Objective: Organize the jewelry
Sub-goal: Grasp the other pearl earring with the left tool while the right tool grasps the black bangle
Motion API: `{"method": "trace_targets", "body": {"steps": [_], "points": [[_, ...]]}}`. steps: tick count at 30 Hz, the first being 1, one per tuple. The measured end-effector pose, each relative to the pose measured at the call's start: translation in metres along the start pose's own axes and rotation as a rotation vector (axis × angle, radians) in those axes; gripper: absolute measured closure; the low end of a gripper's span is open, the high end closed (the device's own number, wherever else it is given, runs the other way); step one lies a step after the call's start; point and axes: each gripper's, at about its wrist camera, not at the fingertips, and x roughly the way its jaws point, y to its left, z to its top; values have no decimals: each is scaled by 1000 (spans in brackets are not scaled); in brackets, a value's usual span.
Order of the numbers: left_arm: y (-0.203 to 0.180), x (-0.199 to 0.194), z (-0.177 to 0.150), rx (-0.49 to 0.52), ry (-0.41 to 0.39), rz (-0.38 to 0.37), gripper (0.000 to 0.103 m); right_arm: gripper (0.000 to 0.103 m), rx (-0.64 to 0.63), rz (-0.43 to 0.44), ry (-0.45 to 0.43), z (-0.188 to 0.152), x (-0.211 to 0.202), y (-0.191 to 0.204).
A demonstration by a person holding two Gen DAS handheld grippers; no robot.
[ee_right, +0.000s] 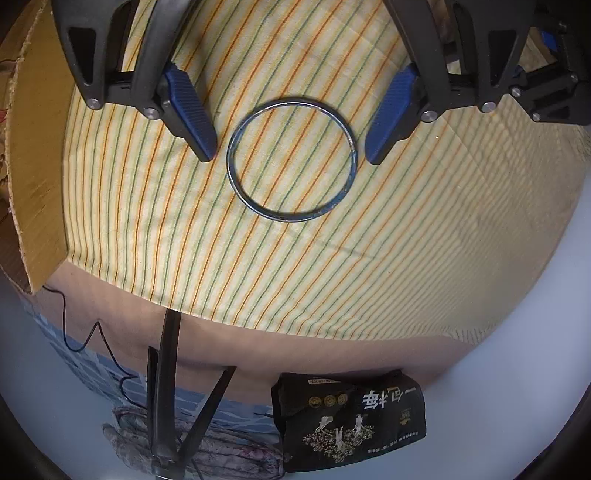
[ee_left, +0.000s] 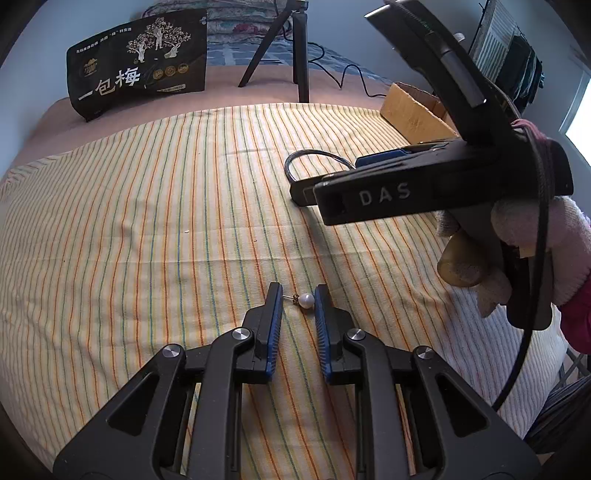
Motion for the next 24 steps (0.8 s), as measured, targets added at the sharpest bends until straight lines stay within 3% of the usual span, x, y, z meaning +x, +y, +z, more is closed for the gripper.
{"method": "trace_targets", "body": {"steps": [3, 13, 24], "points": [[-1, -1, -1, 6, -3, 3, 87, 30, -8, -7, 1, -1, -1, 0], [-2, -4, -1, 3, -6, 9, 87, 30, -7, -8, -13, -5, -12, -2], [-5, -22, 7, -5, -47, 5, 87, 30, 7, -13, -72, -8, -55, -11]]}}
